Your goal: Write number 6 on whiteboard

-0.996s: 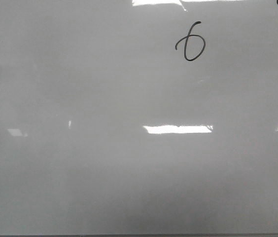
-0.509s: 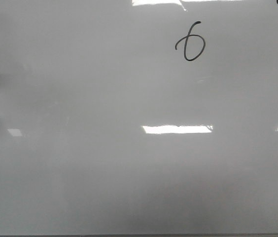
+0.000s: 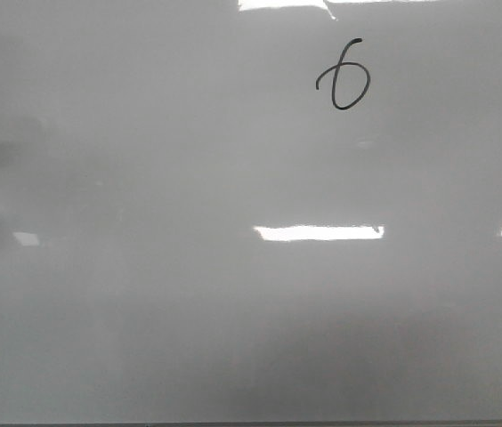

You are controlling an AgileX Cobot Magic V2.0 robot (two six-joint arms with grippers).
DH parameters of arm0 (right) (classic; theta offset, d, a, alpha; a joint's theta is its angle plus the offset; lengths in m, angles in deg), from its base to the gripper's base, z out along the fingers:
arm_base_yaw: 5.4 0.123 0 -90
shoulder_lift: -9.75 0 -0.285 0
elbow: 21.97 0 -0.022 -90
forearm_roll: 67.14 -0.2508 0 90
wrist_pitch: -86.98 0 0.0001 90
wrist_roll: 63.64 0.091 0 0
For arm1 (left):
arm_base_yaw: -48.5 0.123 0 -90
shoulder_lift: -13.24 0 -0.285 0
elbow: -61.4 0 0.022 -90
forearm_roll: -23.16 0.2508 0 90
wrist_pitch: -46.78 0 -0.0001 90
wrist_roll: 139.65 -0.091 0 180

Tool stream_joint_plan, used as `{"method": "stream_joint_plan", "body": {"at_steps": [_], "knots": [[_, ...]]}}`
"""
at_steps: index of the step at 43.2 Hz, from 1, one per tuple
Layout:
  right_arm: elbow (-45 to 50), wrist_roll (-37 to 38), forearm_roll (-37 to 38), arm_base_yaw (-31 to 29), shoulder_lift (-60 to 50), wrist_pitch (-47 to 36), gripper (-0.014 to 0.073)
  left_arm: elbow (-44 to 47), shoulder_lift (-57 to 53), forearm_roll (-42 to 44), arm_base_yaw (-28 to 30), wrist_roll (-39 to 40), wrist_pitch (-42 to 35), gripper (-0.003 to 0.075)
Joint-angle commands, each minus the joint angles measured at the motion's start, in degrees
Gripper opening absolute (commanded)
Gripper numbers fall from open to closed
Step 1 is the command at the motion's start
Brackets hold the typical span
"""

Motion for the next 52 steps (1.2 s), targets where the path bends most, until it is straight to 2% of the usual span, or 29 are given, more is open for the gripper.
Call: {"method": "stream_joint_plan", "body": {"at_steps": [1,6,11,20,27,36,46,50,52], "knots": [[-4.6,9.8,7.7,-0.3,-0.9,2.4,0.0572,-2.2,-4.5,-0.7,0.1,-0.1,1.6,0.0409],[-6.8,19.9,15.3,-0.3,-1.7,5.9,0.0572,-4.0,-9.4,0.6,0.1,-0.1,10.3,0.0409],[-6.7,26.0,19.3,-0.3,-4.6,4.7,0.0572,-7.2,-13.9,3.7,0.1,-0.1,21.2,0.0409],[-4.5,28.3,19.4,-0.3,-12.0,2.2,0.0572,-17.2,-21.8,4.8,-0.1,-0.1,50.9,0.0408],[-2.6,30.0,19.4,-0.3,-15.9,1.7,0.0572,-23.5,-27.2,4.0,-0.1,-0.1,68.9,0.0408],[-0.3,30.2,19.4,-0.3,-17.6,1.4,0.0572,-24.2,-34.6,0.9,-0.1,-6.2,76.6,0.0408],[0.1,30.2,19.4,-0.3,-17.5,-1.2,0.0572,-24.1,-39.5,-2.0,-0.1,-10.2,77.2,0.0401],[0.1,30.2,19.4,-0.3,-17.5,-2.1,0.0549,-24.1,-39.5,-2.0,-0.1,-10.2,77.2,0.0361],[0.1,30.2,19.3,-0.3,-17.5,-2.3,0.0503,-24.1,-39.5,-2.0,-0.1,-10.2,77.2,0.0326]]}}
